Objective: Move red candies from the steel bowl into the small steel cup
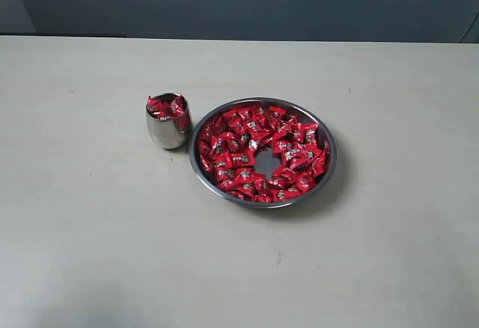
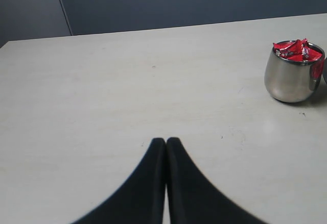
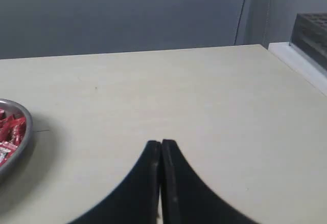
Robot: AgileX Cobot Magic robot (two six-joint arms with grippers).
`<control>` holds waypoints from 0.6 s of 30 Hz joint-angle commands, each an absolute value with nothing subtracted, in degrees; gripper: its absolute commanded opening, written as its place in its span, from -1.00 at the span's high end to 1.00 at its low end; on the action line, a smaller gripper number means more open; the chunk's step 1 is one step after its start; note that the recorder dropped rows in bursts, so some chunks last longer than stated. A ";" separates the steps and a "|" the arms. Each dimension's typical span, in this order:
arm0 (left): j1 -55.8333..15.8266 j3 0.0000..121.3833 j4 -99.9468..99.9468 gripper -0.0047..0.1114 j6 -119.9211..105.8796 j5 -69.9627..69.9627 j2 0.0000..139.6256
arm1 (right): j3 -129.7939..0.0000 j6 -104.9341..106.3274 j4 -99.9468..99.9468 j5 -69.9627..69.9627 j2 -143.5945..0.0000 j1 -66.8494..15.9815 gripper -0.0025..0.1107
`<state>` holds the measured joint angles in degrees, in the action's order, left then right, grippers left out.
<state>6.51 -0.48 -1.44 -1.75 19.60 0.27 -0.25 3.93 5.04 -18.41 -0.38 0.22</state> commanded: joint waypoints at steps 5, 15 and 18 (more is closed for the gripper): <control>6.20 0.00 -1.55 0.91 -1.68 19.34 0.00 | 0.00 4.42 4.43 -18.66 0.00 -1.81 0.96; 6.20 0.00 -1.55 0.91 -1.68 19.34 0.00 | 0.00 4.42 4.54 -18.71 0.00 -4.04 0.96; 6.20 0.00 -1.55 0.91 -1.68 19.34 0.00 | 0.00 4.42 4.54 -18.71 0.00 -4.04 0.96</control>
<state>6.51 -0.48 -1.44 -1.75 19.60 0.27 -0.25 4.21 5.04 -18.77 -0.38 -3.92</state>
